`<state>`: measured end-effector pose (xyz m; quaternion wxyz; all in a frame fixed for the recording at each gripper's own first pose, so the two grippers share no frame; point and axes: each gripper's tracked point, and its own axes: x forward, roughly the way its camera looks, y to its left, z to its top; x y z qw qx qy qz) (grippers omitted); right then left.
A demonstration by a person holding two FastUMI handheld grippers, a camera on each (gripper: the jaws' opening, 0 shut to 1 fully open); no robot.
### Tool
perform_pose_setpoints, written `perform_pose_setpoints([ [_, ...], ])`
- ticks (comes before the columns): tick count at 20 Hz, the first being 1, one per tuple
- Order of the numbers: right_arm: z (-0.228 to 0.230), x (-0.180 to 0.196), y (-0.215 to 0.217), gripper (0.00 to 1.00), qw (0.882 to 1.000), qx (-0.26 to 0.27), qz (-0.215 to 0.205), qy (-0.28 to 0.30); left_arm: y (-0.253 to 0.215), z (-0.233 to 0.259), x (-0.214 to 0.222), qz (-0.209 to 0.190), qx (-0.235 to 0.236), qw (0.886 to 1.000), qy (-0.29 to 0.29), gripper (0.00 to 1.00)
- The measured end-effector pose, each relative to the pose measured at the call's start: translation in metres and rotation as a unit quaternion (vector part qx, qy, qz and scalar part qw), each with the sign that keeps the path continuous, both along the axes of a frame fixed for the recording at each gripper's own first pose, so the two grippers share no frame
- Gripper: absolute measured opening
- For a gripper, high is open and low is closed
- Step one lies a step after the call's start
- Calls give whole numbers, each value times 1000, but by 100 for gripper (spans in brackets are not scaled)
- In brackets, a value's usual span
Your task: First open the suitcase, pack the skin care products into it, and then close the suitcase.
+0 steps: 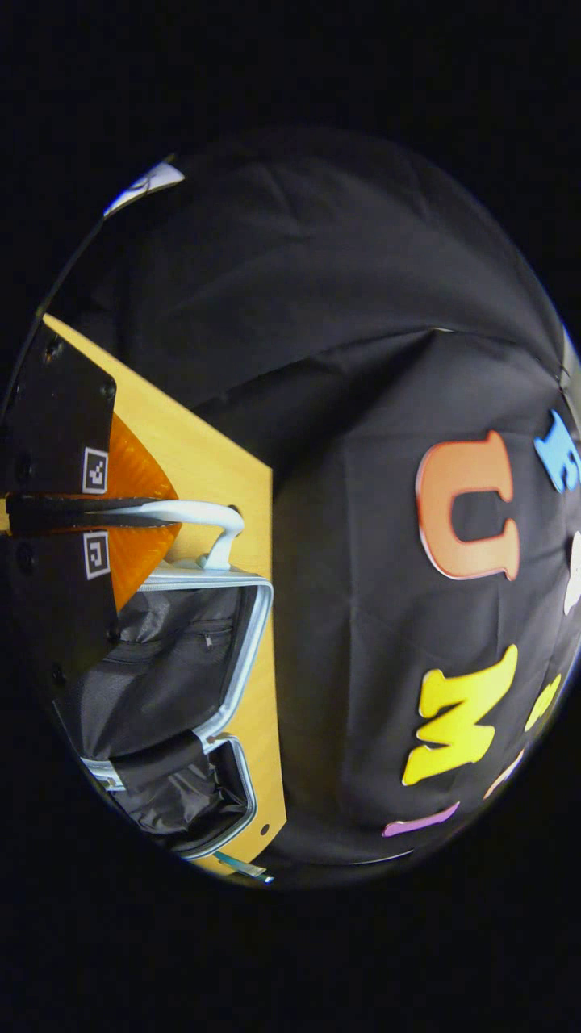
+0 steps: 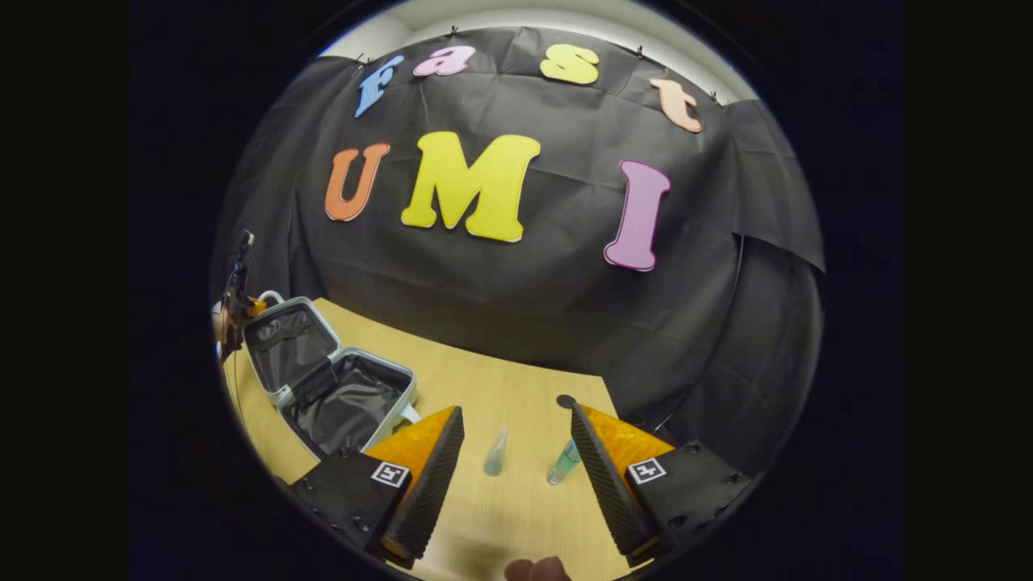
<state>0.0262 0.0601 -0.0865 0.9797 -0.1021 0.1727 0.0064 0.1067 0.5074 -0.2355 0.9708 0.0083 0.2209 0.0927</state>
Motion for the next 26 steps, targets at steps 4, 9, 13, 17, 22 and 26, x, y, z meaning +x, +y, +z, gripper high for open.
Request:
perform_pose_setpoints([
  [4, 0, 14, -5, 80, 1000, -2, -6, 8, 7, -39, -7, 7, -89, 996, 27, 3],
  [9, -6, 19, -11, 78, 1000, -4, -9, 11, 18, -49, -14, 37, -98, 994, 33, 31],
  [13, -8, 17, -19, 80, 1000, 20, -18, 10, 19, -9, -28, 64, -73, 995, 0, 75],
  [17, 1, 9, -42, 80, 999, 45, -27, -13, -34, 77, -47, 66, -45, 994, -74, 96],
  [22, 9, -4, -75, 79, 997, 62, -23, -38, -175, 153, -69, 32, -30, 991, -123, 96],
  [26, 10, -13, -115, 80, 995, 69, -35, -59, -290, 167, -86, 0, -25, 990, -137, 96],
])
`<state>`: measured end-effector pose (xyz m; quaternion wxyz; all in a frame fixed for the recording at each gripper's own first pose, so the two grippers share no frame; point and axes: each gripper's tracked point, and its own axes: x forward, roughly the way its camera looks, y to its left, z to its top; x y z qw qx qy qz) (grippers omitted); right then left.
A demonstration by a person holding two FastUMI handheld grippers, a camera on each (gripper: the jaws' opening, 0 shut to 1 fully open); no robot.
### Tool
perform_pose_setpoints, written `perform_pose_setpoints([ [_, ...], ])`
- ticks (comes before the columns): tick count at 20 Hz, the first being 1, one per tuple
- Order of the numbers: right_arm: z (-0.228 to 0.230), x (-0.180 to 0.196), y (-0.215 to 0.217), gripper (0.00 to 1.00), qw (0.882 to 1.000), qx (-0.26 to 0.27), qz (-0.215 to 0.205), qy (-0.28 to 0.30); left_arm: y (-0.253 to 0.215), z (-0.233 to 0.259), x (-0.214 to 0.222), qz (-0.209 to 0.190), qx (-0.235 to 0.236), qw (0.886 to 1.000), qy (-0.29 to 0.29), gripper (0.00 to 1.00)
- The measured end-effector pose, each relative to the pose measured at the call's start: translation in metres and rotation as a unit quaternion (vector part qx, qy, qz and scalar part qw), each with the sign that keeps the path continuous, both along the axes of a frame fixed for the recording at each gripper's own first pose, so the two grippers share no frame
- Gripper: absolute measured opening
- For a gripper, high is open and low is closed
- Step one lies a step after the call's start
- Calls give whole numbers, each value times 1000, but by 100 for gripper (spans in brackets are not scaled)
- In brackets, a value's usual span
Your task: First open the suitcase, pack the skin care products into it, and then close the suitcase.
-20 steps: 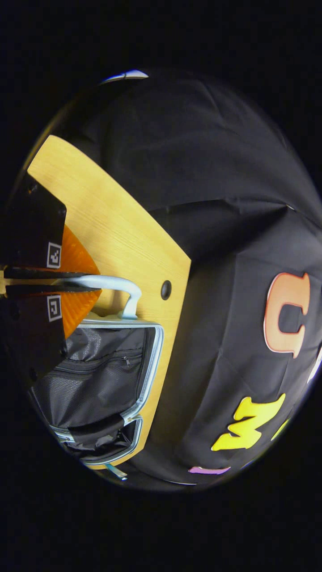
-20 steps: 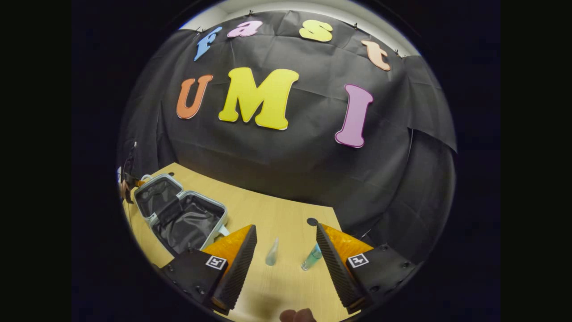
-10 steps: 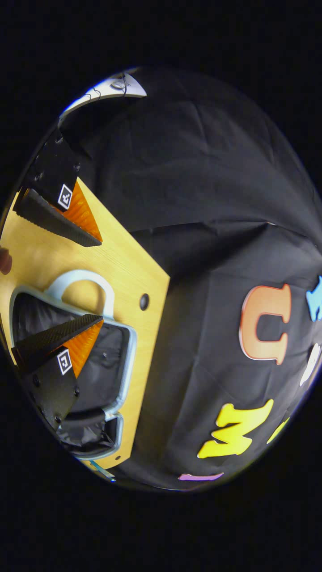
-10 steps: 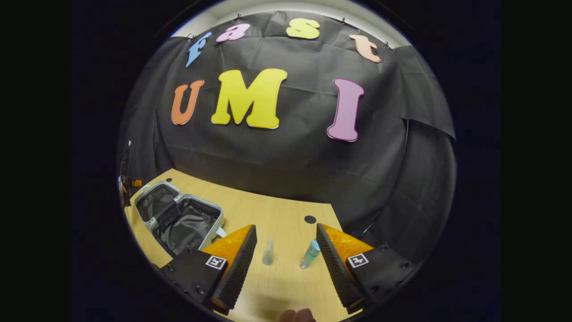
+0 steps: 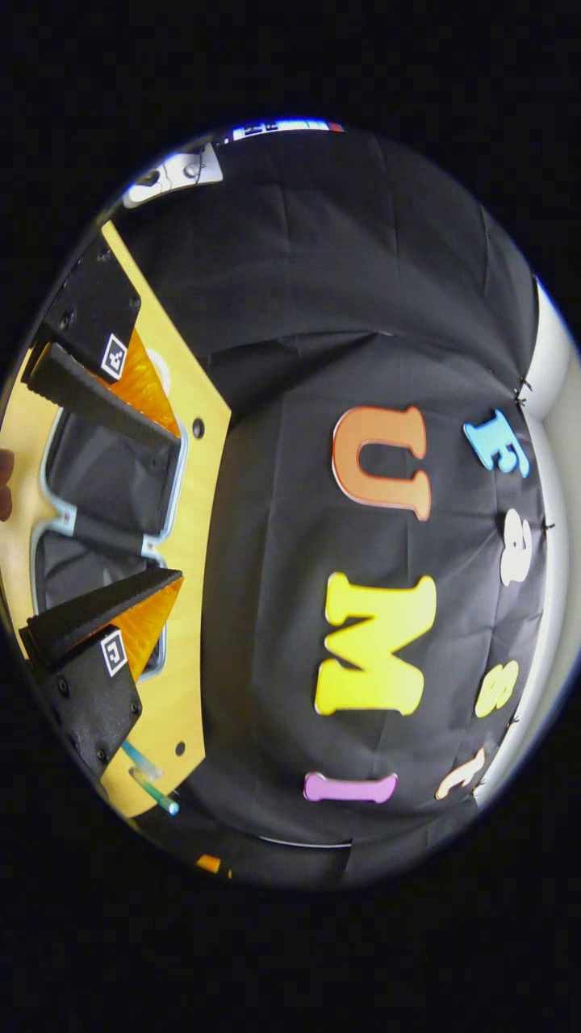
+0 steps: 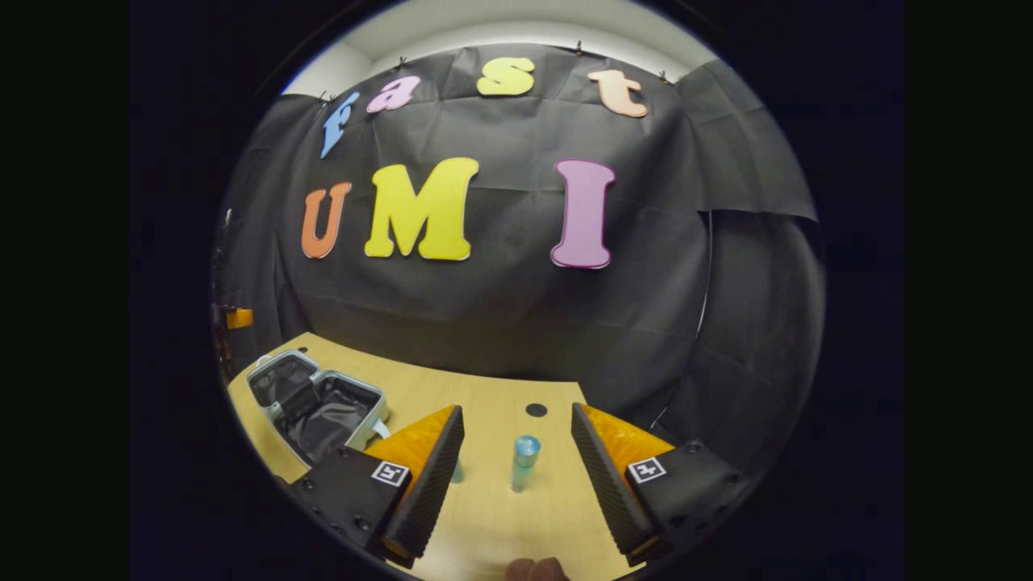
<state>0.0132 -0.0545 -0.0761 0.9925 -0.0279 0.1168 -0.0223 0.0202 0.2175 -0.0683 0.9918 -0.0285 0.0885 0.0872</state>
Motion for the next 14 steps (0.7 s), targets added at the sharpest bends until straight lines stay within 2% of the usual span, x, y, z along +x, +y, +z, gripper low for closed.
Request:
perform_pose_setpoints([
  [3, -12, -7, -26, 80, 1000, 10, -12, 10, -86, -10, 1, -33, 4, 999, 6, 96],
  [7, -29, -15, -51, 80, 1000, 7, -16, 26, -176, -35, 3, -92, -2, 996, 22, 97],
  [8, -31, -18, -58, 80, 999, 1, -17, 31, -199, -47, 3, -107, -2, 994, 30, 100],
  [9, -33, -20, -66, 80, 999, -3, -19, 35, -222, -57, 5, -127, -6, 991, 37, 96],
  [14, -44, -35, -97, 79, 998, -21, -30, 56, -318, -115, 27, -206, -24, 975, 84, 97],
])
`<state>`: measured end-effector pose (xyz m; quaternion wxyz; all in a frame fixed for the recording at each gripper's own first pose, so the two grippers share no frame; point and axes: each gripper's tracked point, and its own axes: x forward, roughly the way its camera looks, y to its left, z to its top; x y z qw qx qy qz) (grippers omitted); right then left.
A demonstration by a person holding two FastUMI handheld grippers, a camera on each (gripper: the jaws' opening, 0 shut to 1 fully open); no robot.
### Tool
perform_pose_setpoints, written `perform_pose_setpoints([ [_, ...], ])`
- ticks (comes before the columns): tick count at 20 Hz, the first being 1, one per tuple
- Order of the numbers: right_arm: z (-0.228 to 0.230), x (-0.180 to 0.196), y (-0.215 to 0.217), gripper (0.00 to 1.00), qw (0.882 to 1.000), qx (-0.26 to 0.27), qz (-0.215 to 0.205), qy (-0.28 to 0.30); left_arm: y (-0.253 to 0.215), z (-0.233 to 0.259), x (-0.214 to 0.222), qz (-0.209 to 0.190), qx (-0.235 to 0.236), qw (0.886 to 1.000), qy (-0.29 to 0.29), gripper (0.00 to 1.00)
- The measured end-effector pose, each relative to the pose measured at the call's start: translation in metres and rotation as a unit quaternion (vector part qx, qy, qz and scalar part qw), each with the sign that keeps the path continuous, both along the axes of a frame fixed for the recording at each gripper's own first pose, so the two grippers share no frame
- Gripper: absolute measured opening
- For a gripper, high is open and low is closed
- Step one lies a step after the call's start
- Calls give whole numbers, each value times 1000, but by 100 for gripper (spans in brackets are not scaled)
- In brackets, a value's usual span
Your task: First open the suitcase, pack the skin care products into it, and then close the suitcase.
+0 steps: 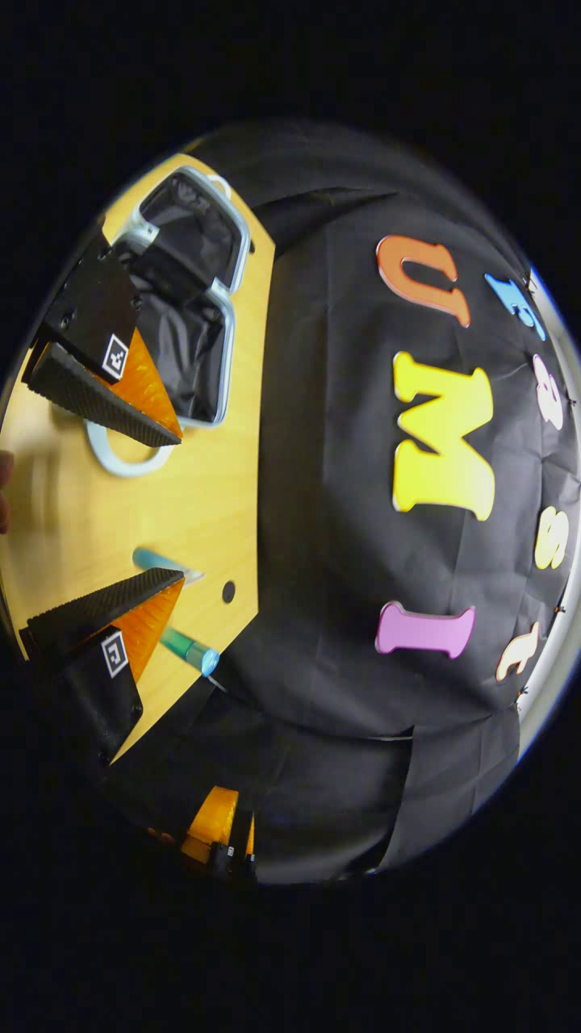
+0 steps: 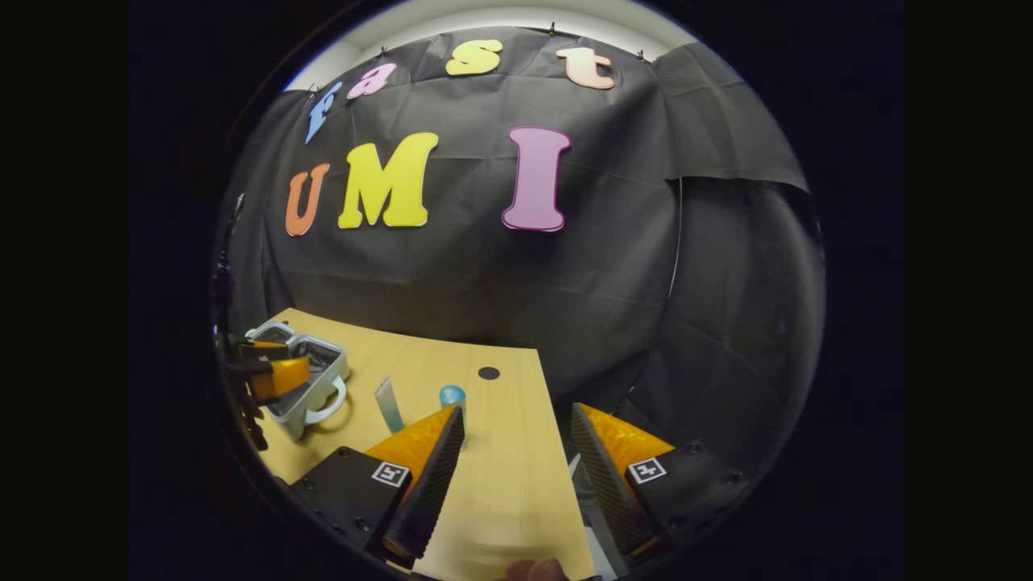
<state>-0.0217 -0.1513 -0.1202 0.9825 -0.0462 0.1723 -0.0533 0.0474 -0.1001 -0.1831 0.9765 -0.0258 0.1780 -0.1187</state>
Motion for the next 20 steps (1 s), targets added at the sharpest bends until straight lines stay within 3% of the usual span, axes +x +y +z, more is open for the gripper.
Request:
perform_pose_setpoints([
  [4, -15, -14, -23, 80, 1000, -1, -14, 26, -47, -55, 24, -35, 4, 998, 47, 100],
  [13, -33, -33, -70, 80, 997, -3, -50, 66, -57, -135, 80, -10, 28, 994, 102, 96],
  [14, -33, -32, -71, 80, 996, -2, -52, 68, -57, -140, 85, -11, 30, 994, 106, 100],
  [15, -35, -31, -72, 80, 996, -1, -52, 70, -57, -144, 87, -12, 32, 993, 110, 89],
  [20, -35, -19, -64, 80, 997, 2, -41, 68, -59, -151, 88, -19, 45, 992, 116, 66],
])
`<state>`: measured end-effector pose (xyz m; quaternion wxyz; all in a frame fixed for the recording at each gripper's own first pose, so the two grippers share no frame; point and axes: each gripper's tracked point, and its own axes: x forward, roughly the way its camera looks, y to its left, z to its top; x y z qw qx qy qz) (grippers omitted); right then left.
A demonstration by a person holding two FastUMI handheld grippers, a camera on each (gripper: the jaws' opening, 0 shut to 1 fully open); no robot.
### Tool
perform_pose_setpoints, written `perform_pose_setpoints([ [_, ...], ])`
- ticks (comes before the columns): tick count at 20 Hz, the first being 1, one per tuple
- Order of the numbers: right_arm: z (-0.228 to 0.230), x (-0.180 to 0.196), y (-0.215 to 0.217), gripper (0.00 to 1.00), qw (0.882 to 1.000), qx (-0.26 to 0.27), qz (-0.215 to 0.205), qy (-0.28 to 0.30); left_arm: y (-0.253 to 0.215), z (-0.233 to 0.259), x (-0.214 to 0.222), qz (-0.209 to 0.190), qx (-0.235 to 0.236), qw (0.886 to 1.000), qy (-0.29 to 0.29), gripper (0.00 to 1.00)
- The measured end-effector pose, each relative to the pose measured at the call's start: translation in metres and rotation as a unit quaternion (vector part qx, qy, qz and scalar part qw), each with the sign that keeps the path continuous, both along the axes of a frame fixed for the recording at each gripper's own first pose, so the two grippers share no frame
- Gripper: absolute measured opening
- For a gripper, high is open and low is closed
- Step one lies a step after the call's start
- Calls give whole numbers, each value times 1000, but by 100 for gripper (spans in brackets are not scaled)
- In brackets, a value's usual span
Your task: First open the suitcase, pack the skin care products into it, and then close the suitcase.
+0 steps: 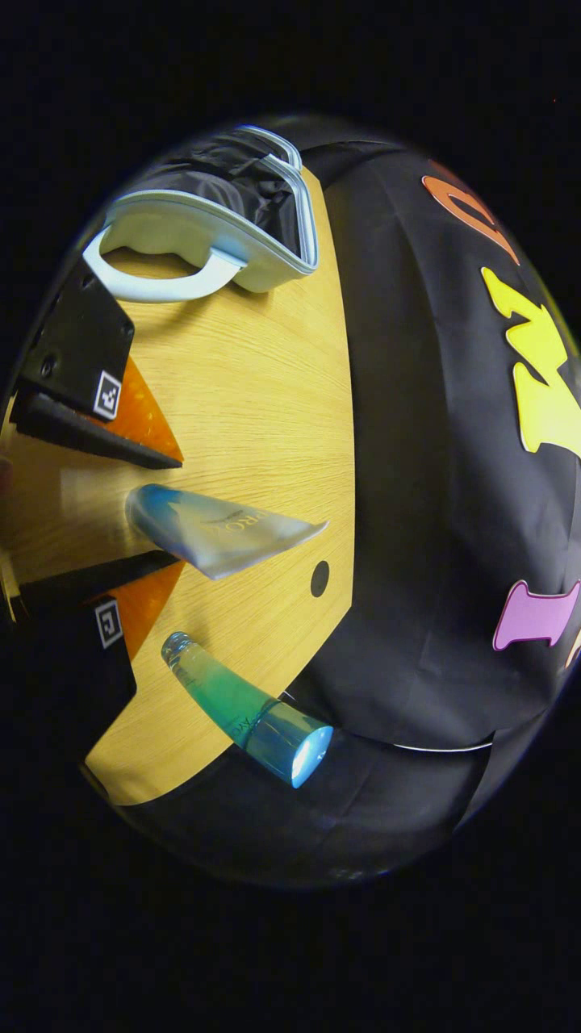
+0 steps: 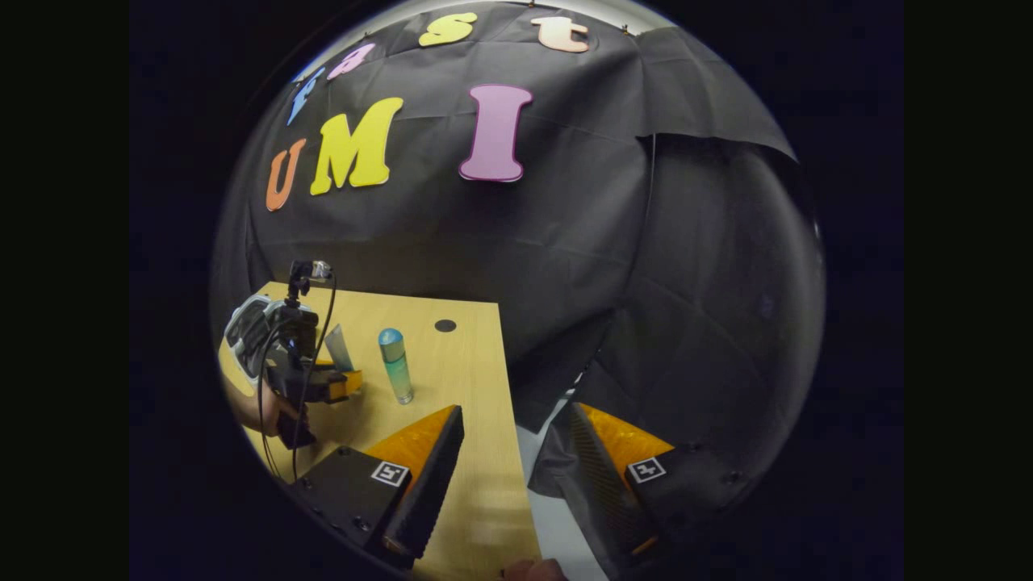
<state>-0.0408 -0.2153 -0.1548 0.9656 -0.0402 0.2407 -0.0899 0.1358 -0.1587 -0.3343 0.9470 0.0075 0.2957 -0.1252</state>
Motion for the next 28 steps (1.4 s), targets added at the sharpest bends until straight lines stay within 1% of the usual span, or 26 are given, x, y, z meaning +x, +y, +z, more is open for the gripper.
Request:
perform_pose_setpoints([
  [1, -1, 2, 2, 80, 1000, 0, 3, 0, -1, -3, -2, -3, -3, 1000, 5, 54],
  [2, -1, 4, 5, 80, 1000, 0, 7, 0, -2, -2, 0, -5, -2, 1000, 4, 49],
  [3, -1, 6, 8, 80, 1000, 1, 12, -1, -2, -2, 0, -11, 3, 1000, 7, 51],
  [4, -1, 8, 12, 80, 1000, 1, 17, -1, -1, -1, -2, -18, 7, 1000, 8, 43],
  [5, -3, 10, 17, 80, 1000, 3, 24, 0, 1, 3, -2, -21, 10, 1000, 5, 48],
  [6, -6, 13, 22, 79, 999, 6, 32, 1, 1, 9, -4, -26, 8, 1000, 3, 41],
  [7, -11, 17, 29, 78, 999, 13, 42, 3, 2, 19, -8, -30, 1, 1000, -1, 40],
  [8, -17, 21, 37, 79, 999, 19, 50, 5, 3, 31, -13, -33, -7, 999, -5, 46],
  [9, -24, 27, 47, 79, 998, 27, 61, 7, 6, 45, -19, -34, -13, 999, -12, 39],
  [11, -44, 39, 73, 79, 994, 50, 91, 16, 16, 69, -36, -32, -24, 999, -17, 39],
  [13, -67, 54, 97, 79, 991, 72, 110, 28, 31, 88, -60, -21, -35, 999, -13, 39],
  [15, -89, 72, 114, 80, 988, 96, 112, 40, 49, 102, -81, -5, -38, 999, -10, 39],
  [16, -99, 82, 120, 80, 988, 104, 105, 44, 59, 107, -91, 3, -39, 999, -7, 39],
  [17, -106, 92, 126, 78, 987, 114, 104, 45, 70, 113, -100, 12, -38, 999, -5, 39],
  [18, -112, 103, 133, 80, 987, 119, 102, 46, 81, 117, -108, 20, -35, 999, -3, 46],
  [20, -122, 123, 142, 80, 986, 126, 101, 45, 106, 124, -122, 41, -30, 999, 0, 46],
  [23, -144, 143, 150, 78, 985, 129, 101, 60, 139, 131, -130, 79, -34, 996, 1, 46],
  [26, -158, 156, 156, 80, 984, 128, 102, 71, 171, 137, -129, 115, -39, 993, -2, 46],
  [27, -162, 159, 158, 78, 984, 128, 104, 73, 180, 141, -132, 124, -40, 991, -4, 46],
  [28, -166, 162, 161, 79, 983, 129, 104, 80, 189, 144, -133, 131, -37, 991, -7, 39],
])
